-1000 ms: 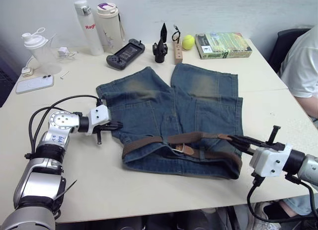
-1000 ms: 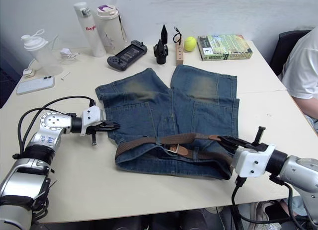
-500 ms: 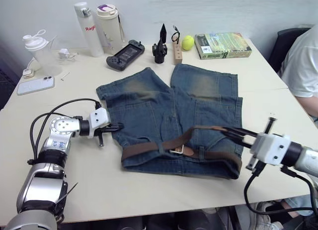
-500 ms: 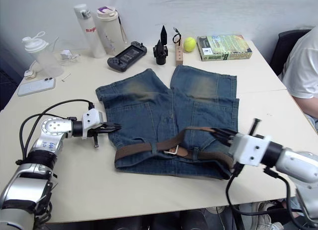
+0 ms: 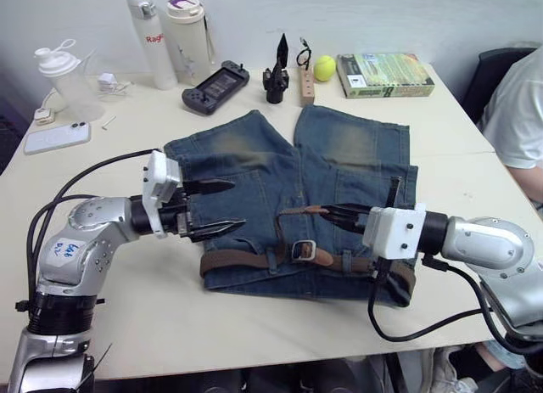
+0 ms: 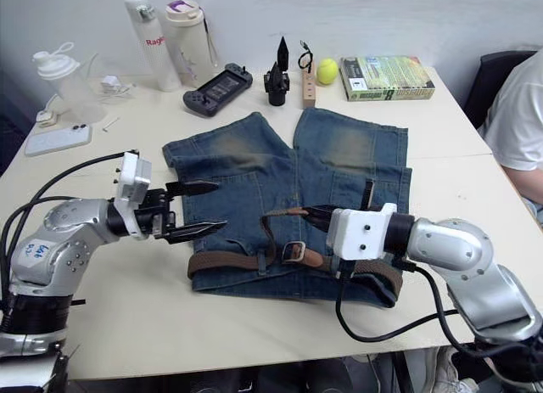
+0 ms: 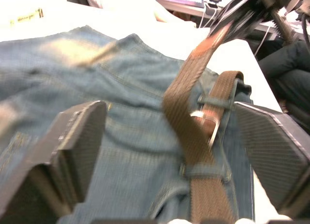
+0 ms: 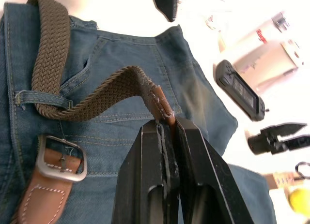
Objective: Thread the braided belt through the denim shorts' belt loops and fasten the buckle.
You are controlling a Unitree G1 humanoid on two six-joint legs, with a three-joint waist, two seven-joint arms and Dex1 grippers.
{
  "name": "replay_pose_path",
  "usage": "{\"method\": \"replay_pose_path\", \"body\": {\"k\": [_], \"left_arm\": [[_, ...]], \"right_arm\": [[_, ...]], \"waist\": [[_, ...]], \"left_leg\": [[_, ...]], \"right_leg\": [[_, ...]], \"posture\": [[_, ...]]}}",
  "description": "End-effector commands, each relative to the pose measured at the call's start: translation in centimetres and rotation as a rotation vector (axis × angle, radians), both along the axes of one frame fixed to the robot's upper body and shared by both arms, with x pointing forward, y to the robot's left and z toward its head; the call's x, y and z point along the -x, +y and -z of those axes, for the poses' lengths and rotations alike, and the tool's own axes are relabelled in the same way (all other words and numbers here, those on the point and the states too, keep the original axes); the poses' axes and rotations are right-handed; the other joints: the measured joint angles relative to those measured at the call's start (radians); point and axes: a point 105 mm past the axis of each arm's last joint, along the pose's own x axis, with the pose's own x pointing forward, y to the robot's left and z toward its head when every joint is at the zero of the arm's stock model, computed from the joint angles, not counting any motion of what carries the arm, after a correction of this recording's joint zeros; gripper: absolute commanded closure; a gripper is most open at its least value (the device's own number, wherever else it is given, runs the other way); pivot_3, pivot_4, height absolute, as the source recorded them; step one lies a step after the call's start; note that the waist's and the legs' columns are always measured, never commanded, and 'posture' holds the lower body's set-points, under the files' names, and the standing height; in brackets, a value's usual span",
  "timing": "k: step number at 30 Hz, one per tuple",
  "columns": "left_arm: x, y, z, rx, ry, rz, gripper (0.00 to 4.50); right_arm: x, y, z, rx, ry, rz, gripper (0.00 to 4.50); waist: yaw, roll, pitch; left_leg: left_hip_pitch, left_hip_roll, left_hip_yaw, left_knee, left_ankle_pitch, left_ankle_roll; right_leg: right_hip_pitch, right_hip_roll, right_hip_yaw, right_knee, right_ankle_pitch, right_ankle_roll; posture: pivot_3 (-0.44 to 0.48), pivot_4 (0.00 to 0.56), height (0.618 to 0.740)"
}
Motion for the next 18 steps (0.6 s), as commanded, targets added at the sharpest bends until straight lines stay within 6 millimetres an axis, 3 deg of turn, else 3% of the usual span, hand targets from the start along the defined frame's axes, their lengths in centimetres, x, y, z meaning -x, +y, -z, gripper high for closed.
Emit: {"method": "replay_pose_path", "body": {"k": [1,12,15,18], "left_arm": [[0.4,-1.7,0.3,-0.052,-0.084,-0.004,0.04],[-1.4,-3.3,1.8,-0.068,-0.152,-0.131,0.04],[-1.4,-3.2,1.7,-0.064,-0.159,-0.142,0.78],[-1.2,-3.0,1.8,-0.072,-0.159,-0.131,2.0]], "right_arm": [[-0.2,0.8,-0.5,0.011,-0.047,-0.03,4.5],[-0.1,2.3,-1.2,-0.014,-0.077,-0.063,4.5],[0.0,2.4,-1.2,-0.013,-0.075,-0.063,4.5],[-0.1,2.3,-1.2,-0.018,-0.075,-0.056,4.5]], "waist": [[-0.002,0.0,0.0],[-0.002,0.0,0.0],[-0.003,0.0,0.0],[-0.003,0.0,0.0]], "left_leg": [[0.0,0.0,0.0,0.0,0.0,0.0],[-0.002,0.0,0.001,0.0,0.0,0.0],[-0.002,0.001,0.001,0.0,0.0,0.0],[-0.002,0.001,0.001,0.0,0.0,0.0]], "right_leg": [[0.0,0.0,0.0,0.0,0.0,0.0],[-0.002,0.001,0.0,-0.001,0.0,0.0],[-0.002,0.001,0.0,-0.001,0.0,0.0],[-0.002,0.001,0.0,-0.001,0.0,0.0]], "posture": [[0.0,0.15,0.74],[0.0,0.15,0.74],[0.0,0.15,0.74],[0.0,0.15,0.74]]}}
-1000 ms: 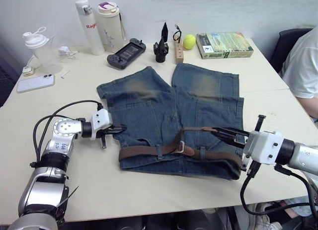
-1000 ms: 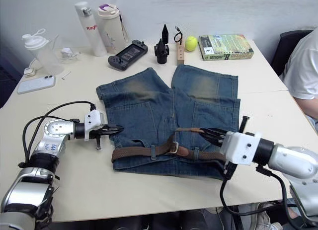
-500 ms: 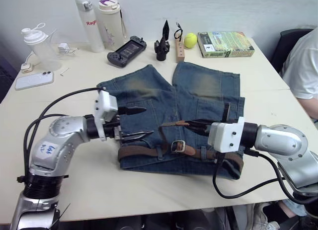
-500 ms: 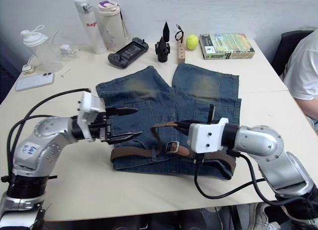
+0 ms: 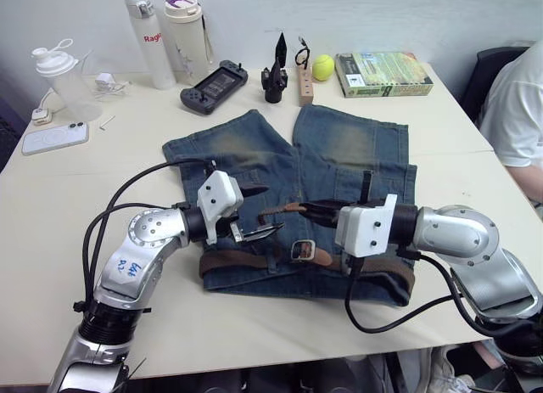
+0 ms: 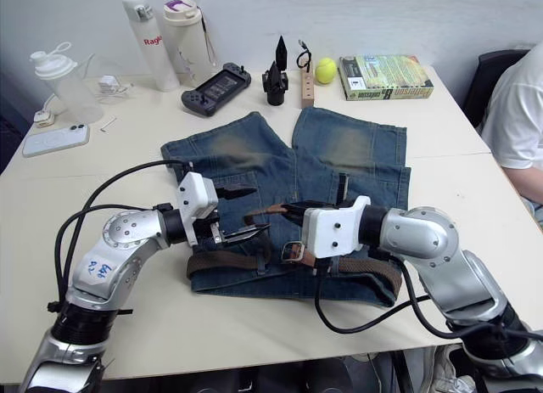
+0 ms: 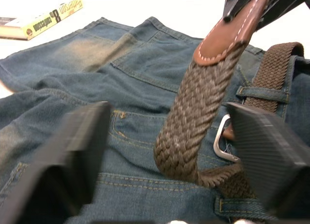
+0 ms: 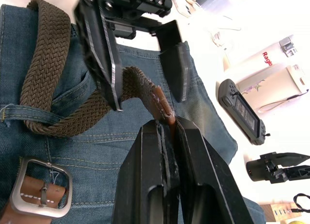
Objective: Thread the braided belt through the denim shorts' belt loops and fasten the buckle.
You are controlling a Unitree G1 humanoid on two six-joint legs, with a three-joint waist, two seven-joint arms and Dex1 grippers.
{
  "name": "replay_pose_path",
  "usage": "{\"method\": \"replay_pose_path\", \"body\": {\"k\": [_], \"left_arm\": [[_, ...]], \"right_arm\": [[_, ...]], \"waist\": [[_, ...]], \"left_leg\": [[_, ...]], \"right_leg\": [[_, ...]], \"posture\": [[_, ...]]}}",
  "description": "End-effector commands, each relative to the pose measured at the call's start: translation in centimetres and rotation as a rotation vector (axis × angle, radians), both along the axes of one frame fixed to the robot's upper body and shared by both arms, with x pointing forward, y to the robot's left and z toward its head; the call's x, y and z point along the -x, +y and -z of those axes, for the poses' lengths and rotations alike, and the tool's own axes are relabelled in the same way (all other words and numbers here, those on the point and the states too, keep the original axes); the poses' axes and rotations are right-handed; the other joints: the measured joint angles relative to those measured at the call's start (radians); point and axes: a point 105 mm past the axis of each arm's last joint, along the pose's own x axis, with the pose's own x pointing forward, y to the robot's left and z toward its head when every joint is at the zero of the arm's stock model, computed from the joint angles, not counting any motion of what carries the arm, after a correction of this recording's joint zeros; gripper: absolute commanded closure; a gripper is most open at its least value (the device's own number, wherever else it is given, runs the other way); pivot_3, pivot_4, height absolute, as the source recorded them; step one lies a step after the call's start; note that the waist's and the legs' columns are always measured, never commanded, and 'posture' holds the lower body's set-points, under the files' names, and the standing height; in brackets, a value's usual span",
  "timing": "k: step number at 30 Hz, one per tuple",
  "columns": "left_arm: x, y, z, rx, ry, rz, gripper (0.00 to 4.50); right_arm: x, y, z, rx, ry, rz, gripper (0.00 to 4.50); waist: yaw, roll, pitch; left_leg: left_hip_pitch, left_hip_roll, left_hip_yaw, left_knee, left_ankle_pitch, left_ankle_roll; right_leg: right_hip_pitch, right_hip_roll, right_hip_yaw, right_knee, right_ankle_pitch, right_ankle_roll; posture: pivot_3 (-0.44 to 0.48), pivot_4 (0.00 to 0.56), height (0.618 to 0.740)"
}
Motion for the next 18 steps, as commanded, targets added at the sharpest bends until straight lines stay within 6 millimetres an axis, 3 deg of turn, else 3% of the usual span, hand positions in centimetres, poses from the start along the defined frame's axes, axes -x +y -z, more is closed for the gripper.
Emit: {"method": "replay_pose_path", "body": {"k": [1,2,3,6,7,14,18], "left_arm": [[0.3,0.1,-0.6,-0.001,-0.04,0.009,2.16],[0.3,0.2,-0.6,-0.003,-0.043,0.007,2.81],[0.3,0.2,-0.6,-0.003,-0.044,0.008,2.96],[0.5,0.1,-0.8,0.006,-0.053,0.012,4.25],[0.5,0.1,-0.8,0.009,-0.054,0.013,4.46],[1.3,-0.1,-1.4,0.076,-0.069,0.012,4.46],[1.3,-0.1,-1.2,0.066,-0.085,-0.002,4.5]], "right_arm": [[0.4,0.2,-1.0,-0.015,-0.047,-0.011,4.5],[0.4,0.2,-1.0,-0.015,-0.048,-0.009,4.5],[0.4,0.1,-1.0,-0.014,-0.048,-0.007,4.5],[0.3,0.0,-0.9,-0.015,-0.042,0.002,4.5],[0.2,0.0,-0.9,-0.017,-0.04,0.006,4.5],[-0.5,-0.4,-0.7,-0.047,-0.002,0.073,4.5],[-0.8,-0.4,-1.1,-0.146,0.056,0.101,3.03]], "waist": [[0.0,0.0,0.0],[0.0,0.0,0.0],[0.0,0.0,0.0],[0.0,0.0,0.0],[0.0,0.0,0.0],[0.0,0.0,0.0],[0.0,0.0,0.0]], "left_leg": [[0.0,0.0,0.0,0.0,0.0,0.0],[0.0,0.0,0.0,0.0,0.0,0.0],[0.0,0.0,0.0,0.0,0.0,0.0],[0.0,0.0,0.0,0.0,0.0,0.0],[0.0,0.0,0.0,0.0,0.0,0.0],[0.0,0.0,0.0,0.0,0.0,0.0],[0.0,0.0,0.0,0.0,0.0,0.0]], "right_leg": [[0.0,0.0,0.0,0.0,0.0,0.0],[0.0,0.0,0.0,0.0,0.0,0.0],[0.0,0.0,0.0,0.0,0.0,0.0],[0.0,0.0,0.0,0.0,0.0,0.0],[0.0,0.0,0.0,0.0,0.0,0.0],[0.0,0.0,0.0,0.0,0.0,0.0],[0.0,0.0,0.0,0.0,0.0,0.0]], "posture": [[0.0,0.15,0.74],[0.0,0.15,0.74],[0.0,0.15,0.74],[0.0,0.15,0.74],[0.0,0.15,0.74],[0.0,0.15,0.74],[0.0,0.15,0.74]]}}
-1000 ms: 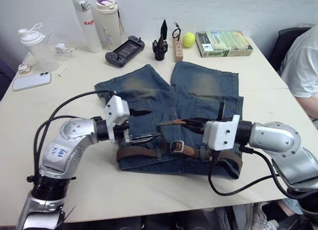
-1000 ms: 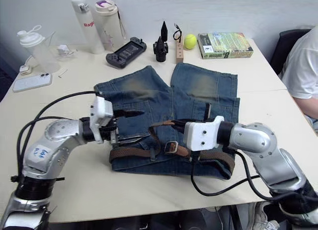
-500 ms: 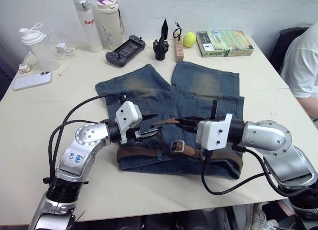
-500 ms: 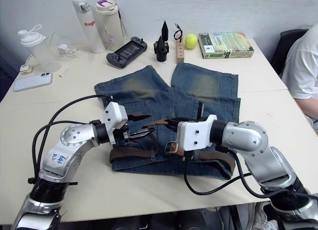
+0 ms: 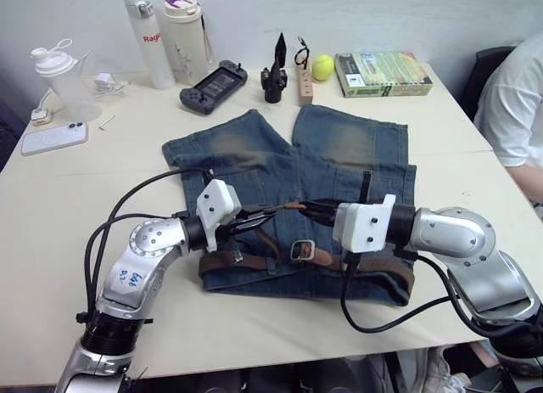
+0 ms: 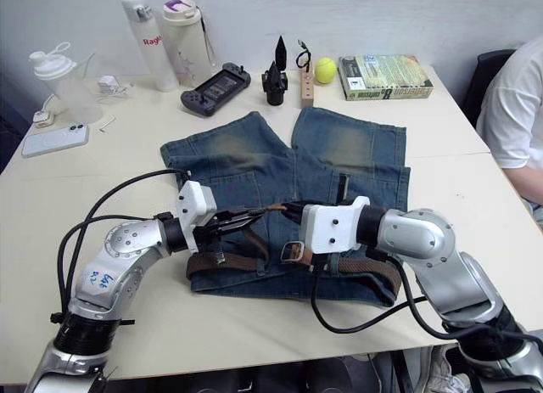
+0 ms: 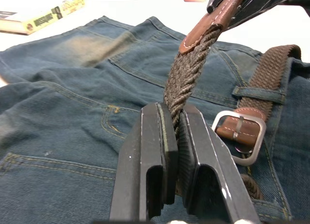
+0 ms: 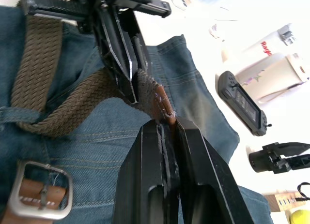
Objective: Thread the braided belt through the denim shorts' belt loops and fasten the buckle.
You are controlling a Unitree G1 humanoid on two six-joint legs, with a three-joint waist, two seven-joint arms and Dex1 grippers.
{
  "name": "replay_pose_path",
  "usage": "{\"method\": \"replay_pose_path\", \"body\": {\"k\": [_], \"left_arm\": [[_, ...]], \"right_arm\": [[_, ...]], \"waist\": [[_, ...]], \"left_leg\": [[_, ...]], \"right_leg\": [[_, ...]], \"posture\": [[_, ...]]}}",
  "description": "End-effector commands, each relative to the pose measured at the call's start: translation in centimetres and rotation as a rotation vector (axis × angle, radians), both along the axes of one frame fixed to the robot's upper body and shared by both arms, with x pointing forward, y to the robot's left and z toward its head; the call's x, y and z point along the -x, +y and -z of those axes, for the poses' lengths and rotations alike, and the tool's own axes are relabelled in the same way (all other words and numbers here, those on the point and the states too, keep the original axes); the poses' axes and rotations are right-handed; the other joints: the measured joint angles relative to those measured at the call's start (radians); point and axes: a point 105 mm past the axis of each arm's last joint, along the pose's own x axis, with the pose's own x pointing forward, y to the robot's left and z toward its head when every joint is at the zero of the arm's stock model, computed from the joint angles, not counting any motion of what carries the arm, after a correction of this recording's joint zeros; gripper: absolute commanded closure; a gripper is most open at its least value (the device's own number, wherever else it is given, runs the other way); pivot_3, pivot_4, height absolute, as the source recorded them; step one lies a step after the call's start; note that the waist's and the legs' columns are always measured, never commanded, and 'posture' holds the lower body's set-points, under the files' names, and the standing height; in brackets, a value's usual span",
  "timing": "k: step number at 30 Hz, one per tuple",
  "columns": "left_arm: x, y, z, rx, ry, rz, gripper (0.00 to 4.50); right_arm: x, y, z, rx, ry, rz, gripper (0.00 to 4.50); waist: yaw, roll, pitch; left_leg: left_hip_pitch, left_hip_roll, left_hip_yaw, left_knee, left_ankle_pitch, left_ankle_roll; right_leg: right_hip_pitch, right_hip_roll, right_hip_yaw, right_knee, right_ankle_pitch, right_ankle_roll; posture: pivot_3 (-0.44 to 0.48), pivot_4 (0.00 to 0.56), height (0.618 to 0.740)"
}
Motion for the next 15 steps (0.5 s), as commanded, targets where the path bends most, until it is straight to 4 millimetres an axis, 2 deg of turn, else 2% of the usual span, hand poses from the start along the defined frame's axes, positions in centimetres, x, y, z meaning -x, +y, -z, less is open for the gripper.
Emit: {"method": "replay_pose_path", "body": {"k": [1,4,6,7,10,15], "left_arm": [[0.6,-0.1,-1.5,0.021,-0.075,-0.003,4.5],[0.6,0.0,-0.9,0.007,-0.06,-0.017,4.5],[0.5,0.1,-0.5,0.007,-0.037,-0.034,4.5],[0.3,0.3,-0.4,0.017,-0.025,-0.052,4.5],[-0.2,0.7,-0.5,0.036,-0.011,-0.086,4.5],[-1.1,1.2,-1.6,0.071,-0.005,-0.111,4.5]], "right_arm": [[-0.2,-0.5,-1.7,-0.14,0.021,0.058,2.55],[-0.2,-1.5,-1.8,-0.203,0.105,0.121,1.31],[0.3,-2.4,-0.8,-0.171,0.164,0.15,0.36],[1.2,-2.6,0.5,-0.146,0.232,0.153,0.05],[3.6,-2.4,4.1,-0.06,0.366,0.149,0.05],[3.9,-2.1,7.7,-0.042,0.383,0.253,0.05]], "waist": [[0.0,0.0,0.0],[0.002,0.0,0.0],[0.003,0.0,0.0],[0.002,0.0,0.0],[0.006,0.0,0.0],[-0.001,0.0,0.0]], "left_leg": [[0.0,0.0,0.0,0.0,0.0,0.0],[0.0,0.0,0.0,0.0,0.0,0.0],[0.0,0.0,-0.001,0.0,0.0,0.0],[0.0,0.0,-0.001,0.0,0.0,0.001],[0.0,0.0,-0.001,-0.001,-0.001,0.001],[0.001,0.0,0.0,-0.001,-0.001,0.001]], "right_leg": [[0.0,0.0,0.0,0.0,0.0,0.0],[0.0,0.0,0.0,0.001,0.0,0.0],[0.001,0.0,-0.001,0.002,0.0,0.0],[0.001,0.0,-0.001,0.002,0.0,0.0],[0.002,-0.001,-0.001,-0.002,0.0,0.0],[0.001,-0.001,0.0,-0.002,0.0,0.0]], "posture": [[0.0,0.15,0.74],[0.0,0.15,0.74],[0.0,0.15,0.74],[0.0,0.15,0.74],[0.0,0.15,0.74],[0.0,0.15,0.74]]}}
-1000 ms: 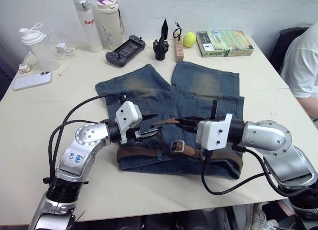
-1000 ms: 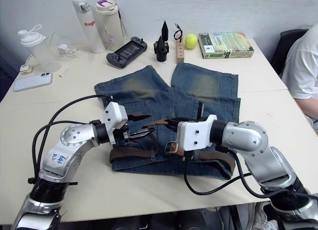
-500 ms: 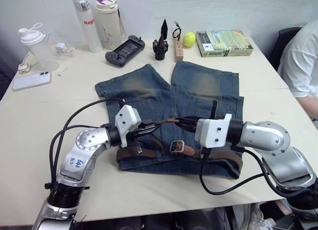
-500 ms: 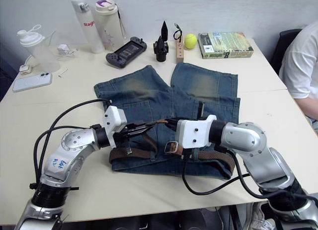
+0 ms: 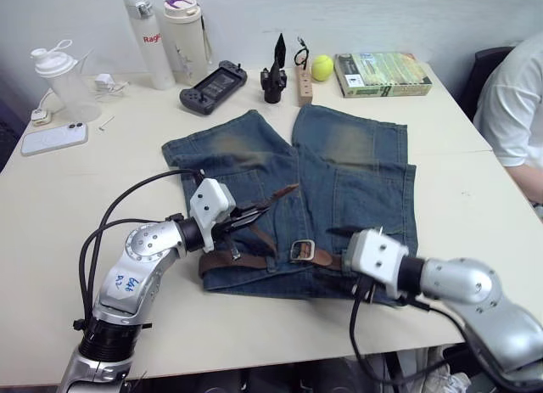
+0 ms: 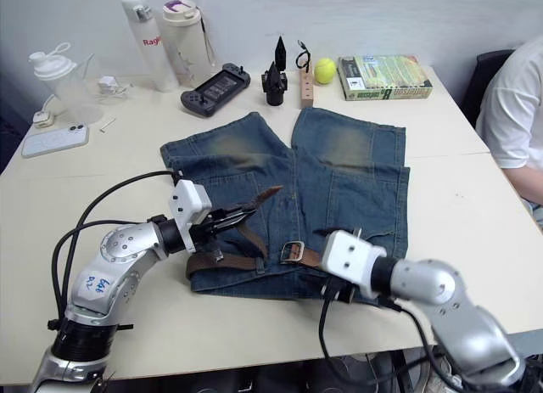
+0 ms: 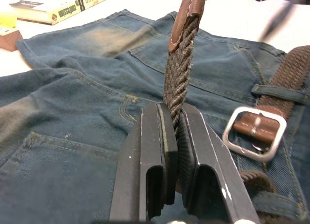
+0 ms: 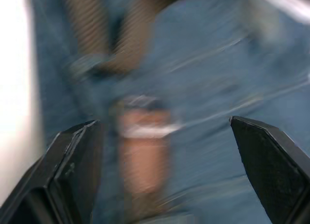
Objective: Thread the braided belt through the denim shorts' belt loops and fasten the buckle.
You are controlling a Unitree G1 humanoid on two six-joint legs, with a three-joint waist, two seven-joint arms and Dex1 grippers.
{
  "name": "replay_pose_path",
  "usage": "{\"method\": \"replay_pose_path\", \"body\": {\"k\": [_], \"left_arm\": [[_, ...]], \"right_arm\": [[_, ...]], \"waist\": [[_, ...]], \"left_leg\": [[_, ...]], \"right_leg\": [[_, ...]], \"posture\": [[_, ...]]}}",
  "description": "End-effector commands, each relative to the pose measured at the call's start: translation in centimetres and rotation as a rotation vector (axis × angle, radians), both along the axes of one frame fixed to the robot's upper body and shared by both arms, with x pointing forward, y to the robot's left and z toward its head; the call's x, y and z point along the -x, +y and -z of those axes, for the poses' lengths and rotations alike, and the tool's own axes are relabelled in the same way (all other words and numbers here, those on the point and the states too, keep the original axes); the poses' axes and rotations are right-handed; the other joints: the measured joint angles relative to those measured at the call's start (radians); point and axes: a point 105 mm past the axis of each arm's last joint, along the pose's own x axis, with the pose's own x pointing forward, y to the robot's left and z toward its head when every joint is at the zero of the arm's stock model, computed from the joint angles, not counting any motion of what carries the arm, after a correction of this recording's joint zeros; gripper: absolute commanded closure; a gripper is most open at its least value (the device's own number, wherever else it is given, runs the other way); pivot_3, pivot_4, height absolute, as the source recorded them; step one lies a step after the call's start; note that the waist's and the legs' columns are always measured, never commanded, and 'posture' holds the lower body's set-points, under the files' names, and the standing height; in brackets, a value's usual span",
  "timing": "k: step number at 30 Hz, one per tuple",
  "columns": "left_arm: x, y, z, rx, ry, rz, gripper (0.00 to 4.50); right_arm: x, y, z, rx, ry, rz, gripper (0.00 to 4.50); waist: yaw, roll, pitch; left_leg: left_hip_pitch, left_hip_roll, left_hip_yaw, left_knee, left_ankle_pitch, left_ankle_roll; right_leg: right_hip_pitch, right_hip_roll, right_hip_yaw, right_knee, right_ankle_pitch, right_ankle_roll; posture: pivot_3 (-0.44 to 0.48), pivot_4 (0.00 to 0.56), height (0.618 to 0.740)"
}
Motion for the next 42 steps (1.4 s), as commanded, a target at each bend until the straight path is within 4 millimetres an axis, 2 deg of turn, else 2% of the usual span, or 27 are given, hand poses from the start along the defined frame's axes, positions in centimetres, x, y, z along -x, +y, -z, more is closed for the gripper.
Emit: {"method": "replay_pose_path", "body": {"k": [1,6,11,16,17,18,19,22,25,26,30,35,42], "left_arm": [[-0.7,0.4,-2.0,0.05,-0.04,-0.017,4.5],[-1.2,0.8,-2.8,0.054,-0.057,-0.031,4.5],[-1.2,0.9,-2.7,0.054,-0.048,-0.032,4.5],[-1.1,1.2,-2.0,0.021,-0.031,-0.032,4.5],[-1.1,1.2,-1.8,0.014,-0.023,-0.029,4.5],[-1.0,1.1,-1.6,0.006,-0.019,-0.024,4.5],[-0.9,1.0,-1.4,0.002,-0.015,-0.021,4.5],[-0.8,0.9,-1.0,-0.015,0.0,-0.01,4.5],[-0.6,0.8,0.2,-0.074,0.036,-0.003,4.5],[-0.6,0.8,0.5,-0.09,0.046,-0.005,4.5],[0.1,0.6,1.3,-0.181,0.079,0.046,4.5],[2.0,0.6,1.8,-0.317,0.088,0.219,4.5],[2.2,1.1,2.8,-0.404,0.122,0.264,4.5]], "right_arm": [[-0.4,0.5,0.5,-0.004,-0.079,0.074,0.05],[-1.4,0.0,1.9,0.028,-0.123,0.179,0.05],[-2.1,-0.5,1.7,0.003,-0.149,0.267,0.05],[-2.0,-0.6,1.6,-0.036,-0.122,0.29,0.05],[-2.0,-0.5,1.6,-0.039,-0.119,0.291,0.53],[-2.0,-0.4,1.7,-0.053,-0.098,0.292,0.74],[-2.0,-0.3,1.8,-0.063,-0.08,0.296,1.17],[-2.2,0.0,1.7,-0.077,-0.069,0.303,2.69],[-2.8,0.3,0.9,-0.107,-0.055,0.308,4.2],[-2.9,0.3,0.6,-0.126,-0.043,0.314,4.49],[-3.6,0.1,0.0,-0.175,0.038,0.372,4.5],[-4.0,0.2,-0.2,-0.251,0.143,0.441,4.5],[-4.1,1.1,-0.7,-0.29,0.166,0.442,4.5]], "waist": [[0.001,0.0,0.0],[0.002,0.0,0.0],[0.002,0.0,0.0],[0.002,0.0,0.0],[0.002,0.0,0.0],[0.002,0.0,0.0],[0.002,0.0,0.0],[0.002,0.0,0.0],[0.001,0.0,0.0],[0.001,0.0,0.0],[0.001,0.0,0.0],[0.0,0.0,0.0],[-0.001,0.0,0.0]], "left_leg": [[0.0,0.0,0.0,0.0,0.0,0.0],[-0.001,0.0,0.0,0.0,0.0,-0.001],[0.0,0.0,0.0,0.0,0.001,-0.002],[-0.001,0.0,0.0,0.0,0.001,-0.002],[-0.001,0.0,0.0,0.0,0.001,-0.002],[-0.001,0.0,0.0,0.0,0.001,-0.002],[-0.001,0.0,0.0,0.0,0.001,-0.002],[-0.001,0.0,0.0,-0.001,0.001,-0.002],[-0.001,0.0,0.0,-0.001,0.001,-0.002],[-0.001,0.0,0.0,-0.001,0.001,-0.002],[-0.002,0.0,0.001,-0.001,0.001,-0.002],[-0.004,0.0,0.002,-0.001,0.001,-0.002],[-0.006,0.0,0.003,-0.001,0.001,-0.002]], "right_leg": [[0.0,0.0,0.0,0.0,0.0,0.0],[-0.001,0.0,0.0,0.0,0.0,0.0],[-0.001,0.001,0.0,0.0,0.0,0.0],[-0.001,0.001,0.0,0.0,0.0,0.0],[-0.001,0.001,0.0,0.0,0.0,0.0],[-0.001,0.001,0.0,0.0,0.0,0.0],[-0.001,0.001,0.0,0.0,0.0,0.0],[-0.002,0.001,0.0,0.0,0.0,0.0],[-0.002,0.001,0.0,0.0,0.0,0.0],[-0.002,0.001,0.0,0.001,0.0,0.0],[-0.004,0.001,0.001,0.002,0.0,0.0],[-0.008,0.001,0.002,0.008,0.0,0.0],[-0.012,0.0,0.004,0.008,0.0,-0.001]], "posture": [[0.0,0.15,0.74],[0.0,0.15,0.74],[0.0,0.15,0.74],[0.0,0.15,0.74],[0.0,0.15,0.74],[0.0,0.15,0.74],[0.0,0.15,0.74],[0.0,0.15,0.74],[0.0,0.15,0.74],[0.0,0.15,0.74],[0.0,0.15,0.74],[0.0,0.15,0.74],[0.0,0.15,0.74]]}}
